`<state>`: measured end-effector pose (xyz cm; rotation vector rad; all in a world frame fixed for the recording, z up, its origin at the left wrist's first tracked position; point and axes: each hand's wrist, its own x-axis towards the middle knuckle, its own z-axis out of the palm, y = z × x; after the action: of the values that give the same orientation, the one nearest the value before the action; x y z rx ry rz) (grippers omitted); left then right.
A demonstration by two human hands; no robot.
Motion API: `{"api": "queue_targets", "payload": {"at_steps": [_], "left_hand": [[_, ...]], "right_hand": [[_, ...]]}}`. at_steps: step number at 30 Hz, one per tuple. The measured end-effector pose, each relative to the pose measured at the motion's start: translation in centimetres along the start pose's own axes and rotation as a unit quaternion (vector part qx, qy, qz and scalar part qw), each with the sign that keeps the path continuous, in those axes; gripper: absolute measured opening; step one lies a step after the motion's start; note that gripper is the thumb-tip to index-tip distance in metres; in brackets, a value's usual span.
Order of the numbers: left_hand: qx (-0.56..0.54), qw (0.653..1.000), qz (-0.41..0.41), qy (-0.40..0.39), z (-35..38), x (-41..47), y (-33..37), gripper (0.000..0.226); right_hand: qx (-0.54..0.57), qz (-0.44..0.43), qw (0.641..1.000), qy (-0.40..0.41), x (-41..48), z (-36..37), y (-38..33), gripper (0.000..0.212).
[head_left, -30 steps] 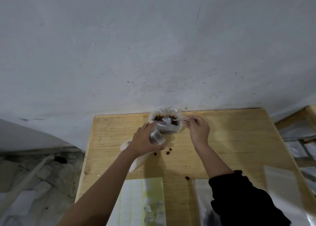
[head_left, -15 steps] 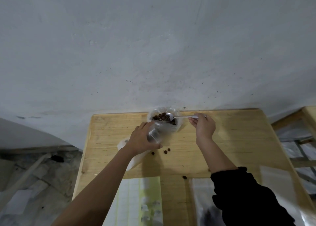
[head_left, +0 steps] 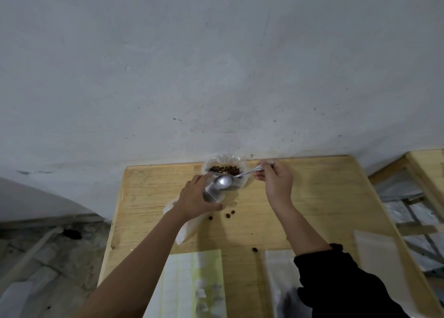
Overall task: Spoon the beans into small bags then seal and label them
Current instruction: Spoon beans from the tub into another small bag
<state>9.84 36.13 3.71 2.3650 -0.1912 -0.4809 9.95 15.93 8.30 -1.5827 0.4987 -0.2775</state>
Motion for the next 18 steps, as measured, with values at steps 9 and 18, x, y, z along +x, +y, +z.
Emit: {"api": "queue_targets", "payload": {"at_steps": [9,18], "left_hand": [[-0.040,0.999,0.003,0.022,-0.8,-1.2,0.4,0.091],[-0.126,0.992,0.008,0.024,-1.3,-2.1,1.3,0.088]], "right_hand": [[0.038,0.065,0.997,0.012,0.5,0.3,0.9,0.017],[-0.150,0.093,0.977,-0.122,-0.8,0.2,2.2,0.012]]}}
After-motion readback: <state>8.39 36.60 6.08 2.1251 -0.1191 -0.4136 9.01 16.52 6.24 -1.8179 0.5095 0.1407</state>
